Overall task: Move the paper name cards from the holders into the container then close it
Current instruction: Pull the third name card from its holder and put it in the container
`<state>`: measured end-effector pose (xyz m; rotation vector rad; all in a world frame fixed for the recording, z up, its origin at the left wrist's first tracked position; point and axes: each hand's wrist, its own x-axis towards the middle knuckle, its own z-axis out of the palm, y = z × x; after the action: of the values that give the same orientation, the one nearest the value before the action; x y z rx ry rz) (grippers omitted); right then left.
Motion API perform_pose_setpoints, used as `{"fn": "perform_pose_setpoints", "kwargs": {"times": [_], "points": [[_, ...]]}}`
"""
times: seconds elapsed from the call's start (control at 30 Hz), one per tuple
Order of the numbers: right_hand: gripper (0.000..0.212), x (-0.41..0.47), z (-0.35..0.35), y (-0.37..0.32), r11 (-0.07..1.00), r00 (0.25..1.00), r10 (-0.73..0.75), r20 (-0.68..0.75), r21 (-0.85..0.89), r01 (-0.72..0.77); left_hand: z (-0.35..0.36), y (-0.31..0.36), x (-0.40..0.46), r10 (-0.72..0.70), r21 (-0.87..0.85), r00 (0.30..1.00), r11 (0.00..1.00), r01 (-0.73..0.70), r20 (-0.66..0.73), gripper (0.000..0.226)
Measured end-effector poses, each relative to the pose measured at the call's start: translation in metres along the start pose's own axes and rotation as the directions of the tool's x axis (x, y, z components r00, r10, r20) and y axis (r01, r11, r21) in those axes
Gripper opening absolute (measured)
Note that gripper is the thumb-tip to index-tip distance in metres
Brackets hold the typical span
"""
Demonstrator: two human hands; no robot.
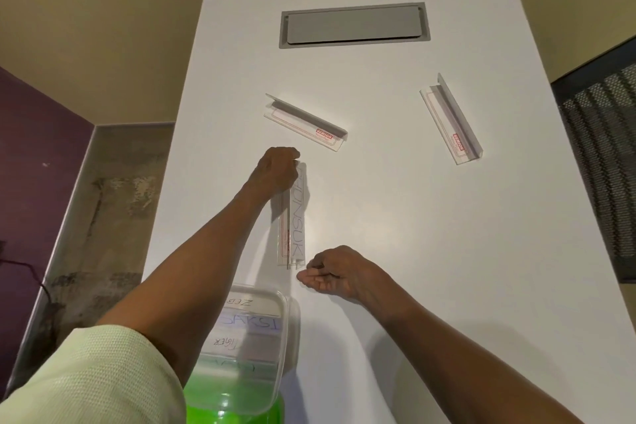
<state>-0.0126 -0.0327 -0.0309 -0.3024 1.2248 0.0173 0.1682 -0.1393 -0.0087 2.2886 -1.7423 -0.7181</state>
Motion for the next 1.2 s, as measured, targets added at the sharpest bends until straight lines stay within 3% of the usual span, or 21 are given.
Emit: {"fn": "perform_pose_setpoints", "kwargs": {"times": [0.1,0.2,0.3,0.4,0.5,0.53,0.67,0.73,1.03,1.2], "points": [[0.018,0.003,-0.001,-0.001,0.994,1.000,-0.006,0.022,0.113,0.003,-0.002,0.000,0.000,0.028,0.036,1.000,0.999,-0.028,0.010,0.017],[0.017,0.001,-0.001,-0.002,0.984,1.000,-0.015,0.028,0.178,0.010,-0.002,0.001,-0.002,-0.002,0.047,1.000,0.999,0.001,0.021,0.023],[0.037,0.000,-0.002,-0.003,0.972,1.000,0.005,0.029,0.235,-0.012,-0.001,0.003,-0.003,0.003,0.052,1.000,0.999,-0.004,0.024,0.027],[0.035,-0.002,0.000,-0.004,0.968,0.999,0.028,0.026,0.249,-0.034,-0.002,0.005,-0.004,-0.009,0.060,0.999,0.998,0.007,0.040,0.027],[0.053,0.003,-0.001,-0.001,0.955,0.999,0.046,0.023,0.291,-0.050,-0.005,0.007,-0.007,-0.020,0.043,0.999,0.999,0.019,0.034,0.024],[0.050,0.003,0.000,-0.001,0.953,0.999,0.045,0.031,0.297,-0.052,-0.006,0.008,-0.008,-0.027,0.034,0.999,0.999,0.026,0.028,0.022],[0.007,0.001,0.000,-0.002,0.973,1.000,0.014,0.017,0.229,-0.018,-0.010,0.009,-0.009,-0.090,-0.012,0.996,0.996,0.090,0.009,0.016],[0.005,0.003,-0.002,-0.001,0.975,1.000,0.001,0.017,0.223,-0.005,-0.017,0.010,-0.010,-0.098,-0.019,0.995,0.995,0.098,-0.002,0.023],[0.006,-0.004,-0.011,-0.005,0.971,0.999,-0.050,0.010,0.236,0.046,-0.052,0.017,-0.014,-0.070,-0.018,0.994,0.997,0.069,-0.082,0.015],[0.009,-0.013,-0.019,-0.010,0.951,0.996,-0.092,0.001,0.297,0.088,-0.073,0.030,-0.016,0.033,-0.014,0.992,0.999,-0.035,-0.124,0.014]]}}
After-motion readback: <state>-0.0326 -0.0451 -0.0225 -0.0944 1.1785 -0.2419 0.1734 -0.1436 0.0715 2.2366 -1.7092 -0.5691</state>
